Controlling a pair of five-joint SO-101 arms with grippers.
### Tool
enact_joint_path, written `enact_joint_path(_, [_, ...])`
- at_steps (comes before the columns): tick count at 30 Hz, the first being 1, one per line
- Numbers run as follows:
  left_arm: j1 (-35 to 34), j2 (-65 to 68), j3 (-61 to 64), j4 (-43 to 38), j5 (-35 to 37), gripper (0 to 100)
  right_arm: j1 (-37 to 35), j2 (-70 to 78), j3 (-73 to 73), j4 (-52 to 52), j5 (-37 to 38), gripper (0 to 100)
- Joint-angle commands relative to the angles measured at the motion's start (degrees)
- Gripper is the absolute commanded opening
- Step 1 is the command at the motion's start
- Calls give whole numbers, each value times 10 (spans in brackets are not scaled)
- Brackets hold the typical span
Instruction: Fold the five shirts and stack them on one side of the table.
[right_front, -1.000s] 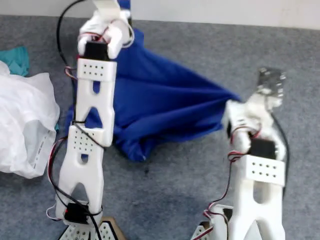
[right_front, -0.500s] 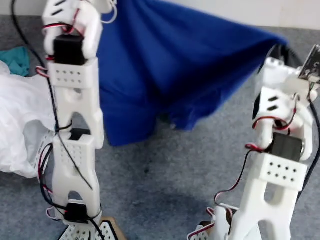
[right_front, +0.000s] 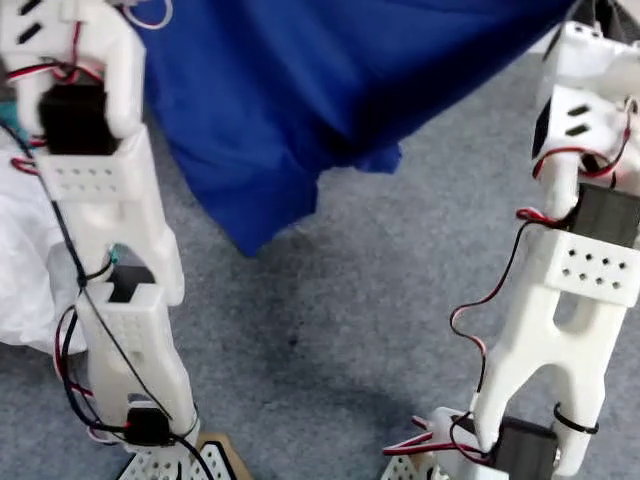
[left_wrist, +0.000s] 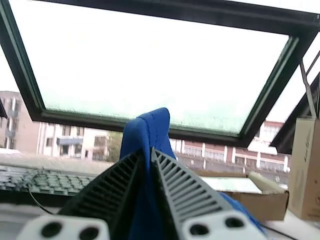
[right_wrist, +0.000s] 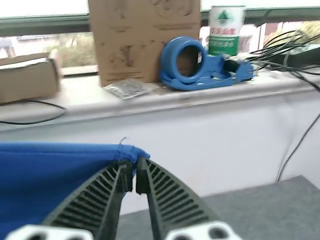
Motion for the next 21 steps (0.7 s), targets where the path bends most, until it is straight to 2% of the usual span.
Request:
enact_joint_path(1, [-13,-56,-25,45,-6,10,-32,3,-144,160,-9,5])
enact_joint_path(8, [8,-127,-25,273,-4,10,-73,2,-262,378,-9,5])
enact_joint_path(14, [7,-155,-25,440,-4,10,-100,2,-294,522,-6,5])
enact_joint_path(17, [7,-146,-25,480,-4,10,-104,2,-291,565,-6,5])
enact_joint_path(21, [-3,-108,-24,482,-4,10,-87,16,-262,571,-7,5])
